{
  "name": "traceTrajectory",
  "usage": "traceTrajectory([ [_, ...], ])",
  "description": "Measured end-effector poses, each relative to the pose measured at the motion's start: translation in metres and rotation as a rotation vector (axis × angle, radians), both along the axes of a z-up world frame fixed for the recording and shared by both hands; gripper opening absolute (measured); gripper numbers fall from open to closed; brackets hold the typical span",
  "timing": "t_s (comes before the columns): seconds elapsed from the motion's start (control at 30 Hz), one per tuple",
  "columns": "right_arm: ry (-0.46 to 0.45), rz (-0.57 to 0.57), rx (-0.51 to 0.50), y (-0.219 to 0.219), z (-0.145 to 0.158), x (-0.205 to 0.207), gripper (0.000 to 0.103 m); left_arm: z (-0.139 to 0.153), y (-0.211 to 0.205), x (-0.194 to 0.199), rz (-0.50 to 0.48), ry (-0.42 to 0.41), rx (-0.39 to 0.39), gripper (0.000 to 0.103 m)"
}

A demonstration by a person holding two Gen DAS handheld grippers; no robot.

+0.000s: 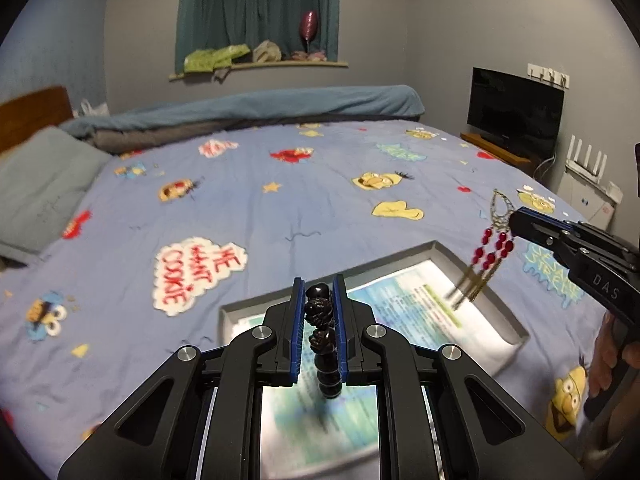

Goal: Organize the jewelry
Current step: 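Carry both items into the grey box and open both tools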

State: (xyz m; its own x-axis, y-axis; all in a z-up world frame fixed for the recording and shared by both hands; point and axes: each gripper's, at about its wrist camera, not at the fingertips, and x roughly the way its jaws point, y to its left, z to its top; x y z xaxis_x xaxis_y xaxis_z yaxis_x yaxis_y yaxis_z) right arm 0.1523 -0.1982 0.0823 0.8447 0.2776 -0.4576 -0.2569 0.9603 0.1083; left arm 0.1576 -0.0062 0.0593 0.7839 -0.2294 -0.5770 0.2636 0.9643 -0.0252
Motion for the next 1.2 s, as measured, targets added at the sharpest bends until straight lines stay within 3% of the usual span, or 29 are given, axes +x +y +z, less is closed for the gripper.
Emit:
traceTrajectory([
  [0.2, 0.072, 0.049, -0.009, 0.010, -0.037, 0.041, 0.008, -0.044, 0.017, 0.043, 0.019, 0.093, -0.041, 0.015],
  [0.47, 0.208, -0.001, -0.048, 0.002, -0.073, 0.079, 0.008, -0.069, 0.030, 0.072, 0.113, 0.141, 0.064, 0.015],
  [0.7, 0.280, -0.008, -0.087, 0.006, -0.085, 0.089, 0.008, -0.082, 0.040, 0.082, 0.145, 0.195, 0.093, 0.015],
  [0.83, 0.276, -0.019, -0.134, 0.012, -0.087, 0.088, 0.008, -0.085, 0.036, 0.082, 0.147, 0.202, 0.126, 0.015],
  [1.07, 0.274, -0.035, -0.113, 0.008, -0.087, 0.088, 0.008, -0.089, 0.034, 0.082, 0.149, 0.206, 0.135, 0.015],
  [1.17, 0.271, -0.036, -0.112, 0.008, -0.087, 0.087, 0.010, -0.086, 0.033, 0.080, 0.152, 0.190, 0.144, 0.027],
  [1.2, 0.269, -0.038, -0.115, 0.008, -0.086, 0.087, 0.010, -0.085, 0.032, 0.078, 0.155, 0.180, 0.150, 0.037],
])
